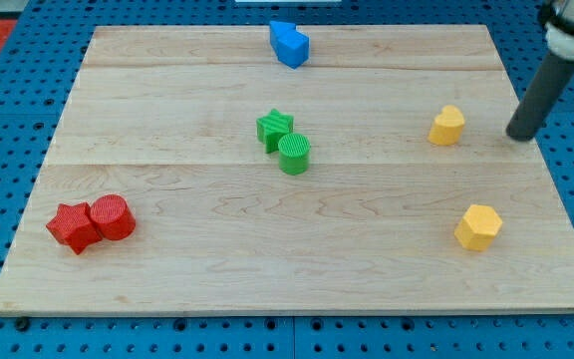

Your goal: Push the yellow heart towards the top left side of the yellow hexagon

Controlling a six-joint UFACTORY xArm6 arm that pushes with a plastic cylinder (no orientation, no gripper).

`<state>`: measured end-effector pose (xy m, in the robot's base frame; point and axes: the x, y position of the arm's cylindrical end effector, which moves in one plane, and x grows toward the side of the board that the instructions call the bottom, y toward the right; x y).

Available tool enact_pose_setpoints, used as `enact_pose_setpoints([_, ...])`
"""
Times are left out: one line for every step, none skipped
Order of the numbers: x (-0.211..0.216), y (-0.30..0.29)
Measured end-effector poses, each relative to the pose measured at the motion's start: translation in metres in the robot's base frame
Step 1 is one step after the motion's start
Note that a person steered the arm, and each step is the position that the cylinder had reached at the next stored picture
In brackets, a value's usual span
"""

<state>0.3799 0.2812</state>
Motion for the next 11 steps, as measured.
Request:
enact_pose_setpoints([-0.022, -0.050])
enact_pose_setpoints([0.003, -0.117])
enact_pose_setpoints([0.057, -0.127])
enact_pose_setpoints([0.074, -0.120])
enact_pose_setpoints([0.031, -0.128])
enact_pose_setpoints([0.086, -0.135])
enact_pose_setpoints([0.104, -0.134])
enact_pose_setpoints([0.081, -0.128])
enact_pose_setpoints([0.078, -0.166])
enact_pose_setpoints([0.078, -0.167])
enact_pose_setpoints([0.078, -0.167])
